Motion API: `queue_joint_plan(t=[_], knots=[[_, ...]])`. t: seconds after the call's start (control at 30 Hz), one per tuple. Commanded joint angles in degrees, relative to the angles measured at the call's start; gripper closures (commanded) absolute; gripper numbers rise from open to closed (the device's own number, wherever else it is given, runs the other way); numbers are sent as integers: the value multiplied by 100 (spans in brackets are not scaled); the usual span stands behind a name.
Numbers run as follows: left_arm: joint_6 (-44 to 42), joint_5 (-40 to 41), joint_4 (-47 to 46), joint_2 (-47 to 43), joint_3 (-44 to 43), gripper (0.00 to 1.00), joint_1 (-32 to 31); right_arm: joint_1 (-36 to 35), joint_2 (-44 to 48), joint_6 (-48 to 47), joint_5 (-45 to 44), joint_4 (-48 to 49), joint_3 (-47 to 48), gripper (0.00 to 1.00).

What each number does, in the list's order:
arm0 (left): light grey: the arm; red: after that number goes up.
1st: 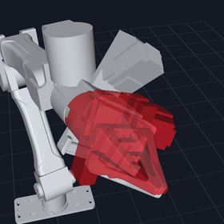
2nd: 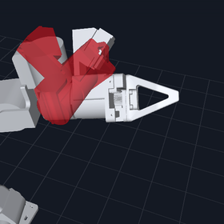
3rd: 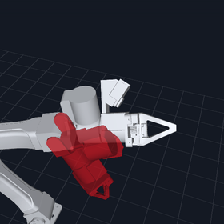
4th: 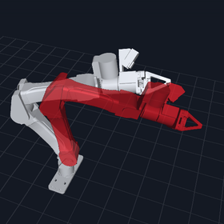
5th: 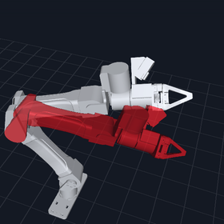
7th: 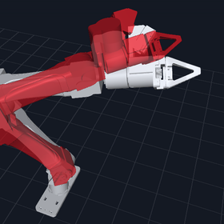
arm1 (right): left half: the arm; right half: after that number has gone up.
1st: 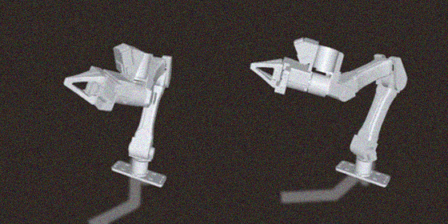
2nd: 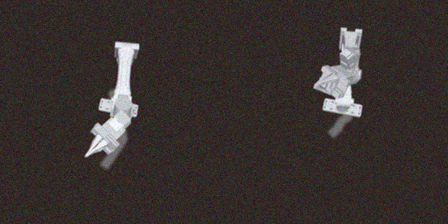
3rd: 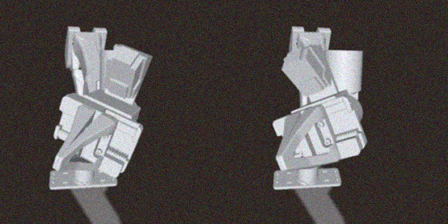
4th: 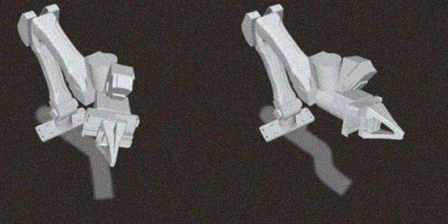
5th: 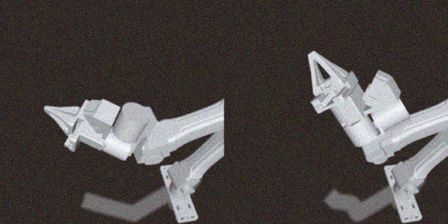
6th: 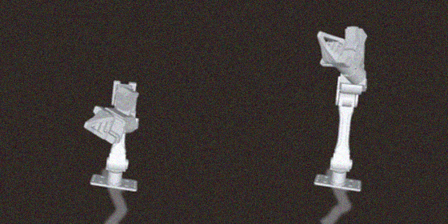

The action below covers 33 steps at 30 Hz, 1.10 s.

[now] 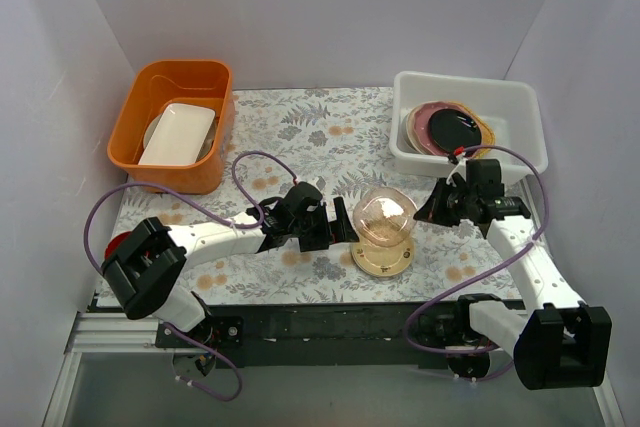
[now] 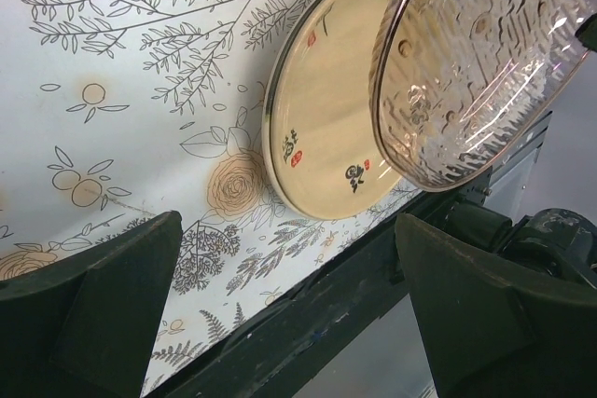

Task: Place the plates into the plastic bin on the countertop
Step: Pick up the plate at the center of the board.

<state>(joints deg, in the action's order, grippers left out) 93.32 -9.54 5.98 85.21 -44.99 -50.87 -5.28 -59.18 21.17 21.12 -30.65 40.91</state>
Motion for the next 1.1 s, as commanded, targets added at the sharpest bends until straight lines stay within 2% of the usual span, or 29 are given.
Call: queue_joint_plan(t=[0.0, 0.6, 1.07], knots=[[-103, 58, -18, -294, -80, 2, -45, -8, -234, 28, 32, 147, 497, 99], [-384, 821, 623, -14, -712, 2, -459, 35, -1210, 124, 14, 367, 1754, 99], [-464, 1411, 1151, 250, -1187, 2, -836, 255, -1623, 142, 85, 420, 2272, 99]])
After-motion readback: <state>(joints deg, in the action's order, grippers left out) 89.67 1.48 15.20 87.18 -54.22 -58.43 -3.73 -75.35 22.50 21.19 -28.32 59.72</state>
